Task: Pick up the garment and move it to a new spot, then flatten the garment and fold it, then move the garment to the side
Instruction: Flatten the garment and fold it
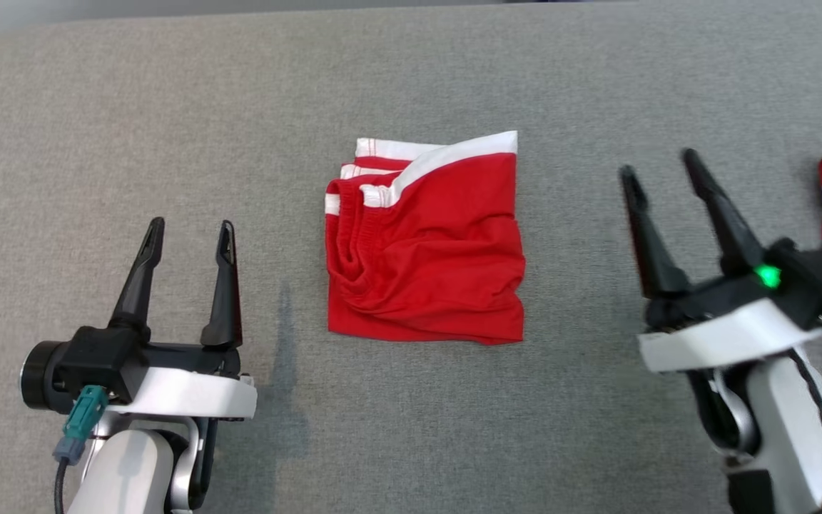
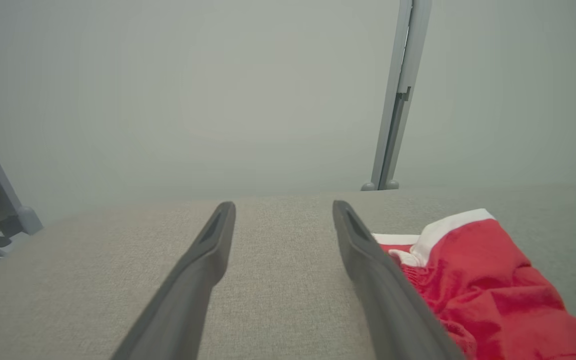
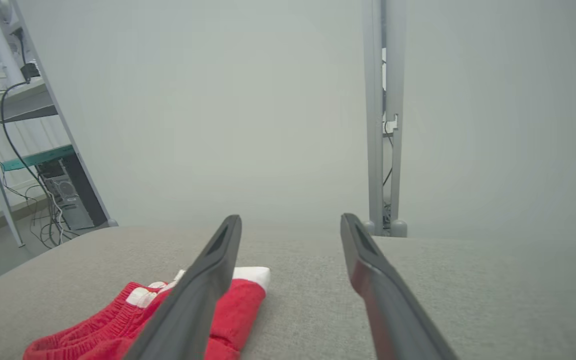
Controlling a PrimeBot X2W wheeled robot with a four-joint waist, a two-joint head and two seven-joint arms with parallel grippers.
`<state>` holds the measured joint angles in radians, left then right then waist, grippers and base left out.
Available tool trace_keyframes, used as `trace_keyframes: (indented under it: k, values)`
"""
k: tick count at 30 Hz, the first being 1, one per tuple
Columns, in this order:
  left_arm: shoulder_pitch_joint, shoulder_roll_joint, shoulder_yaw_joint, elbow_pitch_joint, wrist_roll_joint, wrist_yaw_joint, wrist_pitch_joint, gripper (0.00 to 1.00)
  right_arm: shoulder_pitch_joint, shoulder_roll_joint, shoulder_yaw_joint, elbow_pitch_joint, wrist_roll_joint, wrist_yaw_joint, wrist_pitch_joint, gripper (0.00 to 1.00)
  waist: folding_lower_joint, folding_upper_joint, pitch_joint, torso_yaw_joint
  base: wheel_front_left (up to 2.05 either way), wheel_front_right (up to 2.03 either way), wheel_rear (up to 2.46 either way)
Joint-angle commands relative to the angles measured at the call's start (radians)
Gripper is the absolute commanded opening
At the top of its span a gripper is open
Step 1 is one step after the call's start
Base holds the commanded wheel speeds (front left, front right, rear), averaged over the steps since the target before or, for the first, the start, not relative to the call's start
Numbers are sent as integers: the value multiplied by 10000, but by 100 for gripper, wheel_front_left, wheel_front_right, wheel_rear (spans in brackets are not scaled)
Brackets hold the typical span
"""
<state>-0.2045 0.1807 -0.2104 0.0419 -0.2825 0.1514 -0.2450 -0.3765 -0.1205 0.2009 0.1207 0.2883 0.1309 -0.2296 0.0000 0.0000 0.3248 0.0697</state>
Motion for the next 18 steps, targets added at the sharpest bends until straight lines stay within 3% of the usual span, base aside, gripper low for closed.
trace_keyframes:
  k: [1,7,18]
  values:
    - [106,109,83,-67,-44,75,43,100,331,-45,-301,-160,-246,-4,-69,100,0,0,-141,-133,0,0,0]
    - [535,276,225,-241,-169,136,147,100,1553,66,-1425,-743,-780,-4,180,100,0,0,-579,-381,0,0,0]
    - [1397,491,205,-331,-453,30,311,100,2549,211,-1697,-1068,-875,-4,535,100,0,0,-1516,-316,0,0,0]
